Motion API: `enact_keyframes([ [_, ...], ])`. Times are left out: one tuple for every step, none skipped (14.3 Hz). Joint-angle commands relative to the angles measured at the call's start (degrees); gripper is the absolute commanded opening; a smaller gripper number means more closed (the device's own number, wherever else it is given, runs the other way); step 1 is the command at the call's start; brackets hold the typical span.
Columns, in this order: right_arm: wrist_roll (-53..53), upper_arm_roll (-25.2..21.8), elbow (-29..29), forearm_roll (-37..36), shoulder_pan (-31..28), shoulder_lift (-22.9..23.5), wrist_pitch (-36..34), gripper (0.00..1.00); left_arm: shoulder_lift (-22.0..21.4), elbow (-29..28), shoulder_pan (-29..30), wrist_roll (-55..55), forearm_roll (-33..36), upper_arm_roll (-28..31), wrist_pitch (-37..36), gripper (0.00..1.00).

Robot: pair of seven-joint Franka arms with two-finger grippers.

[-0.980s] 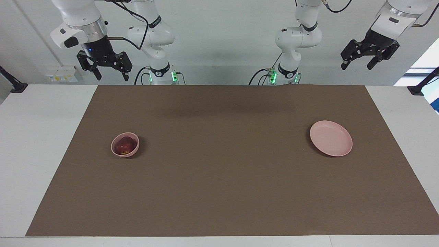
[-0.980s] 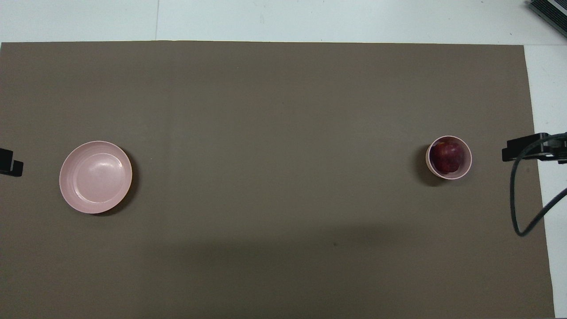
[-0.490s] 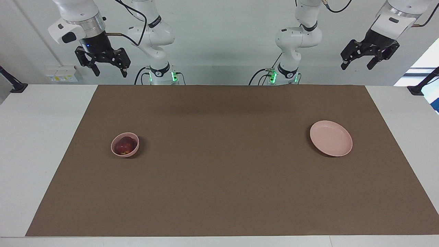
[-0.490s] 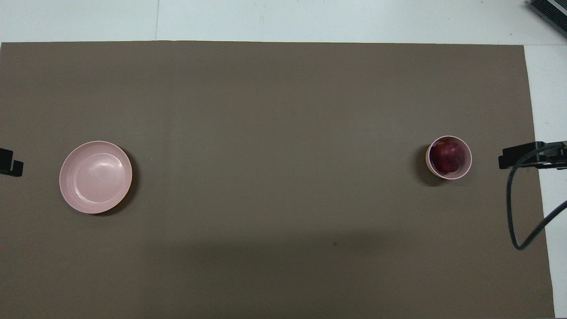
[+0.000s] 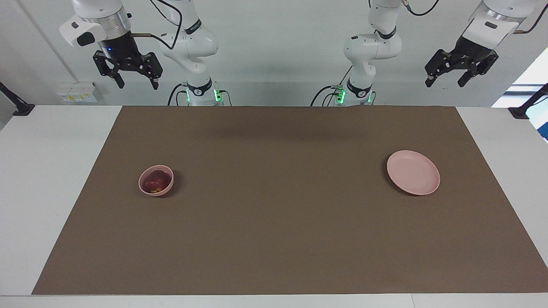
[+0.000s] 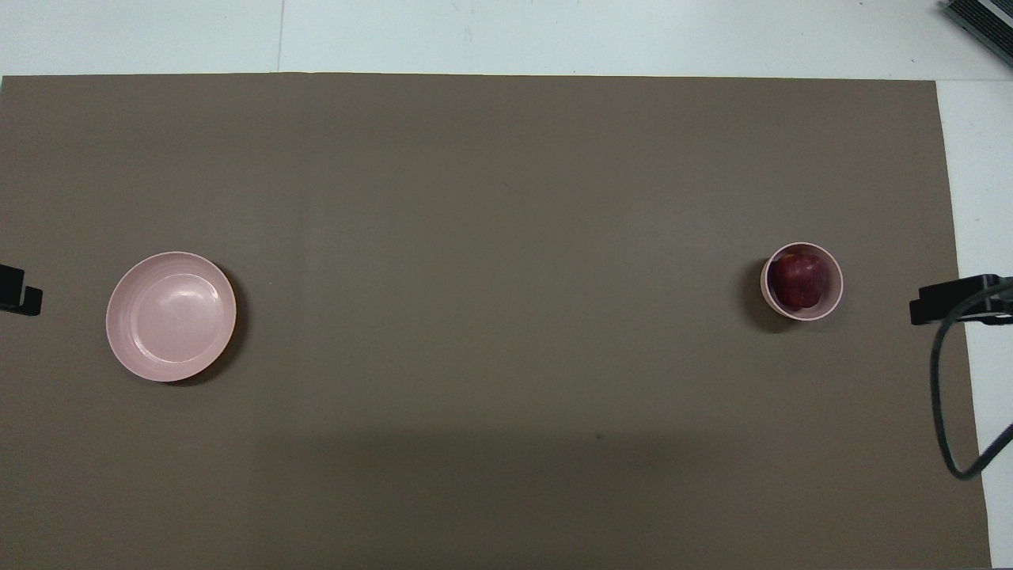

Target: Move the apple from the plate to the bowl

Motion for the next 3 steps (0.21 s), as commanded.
enact_keyframes([
  [-1.1, -0.1, -1.9, -0.5, -0.4, -1.6, 0.2, 1.00, -1.5, -1.8, 0.2, -0.3, 0.3, -0.1, 0.9, 1.00],
  [-1.0, 0.0, -1.9, -0.5, -0.4, -1.7, 0.2, 1.00, -1.5, -1.8, 0.2, -0.3, 0.3, -0.1, 1.0, 1.00],
  [-1.0, -0.1, -1.9, -0.5, -0.3, -1.7, 0.2, 1.00, -1.5, -1.8, 0.2, -0.2, 0.3, -0.2, 0.9, 1.00],
])
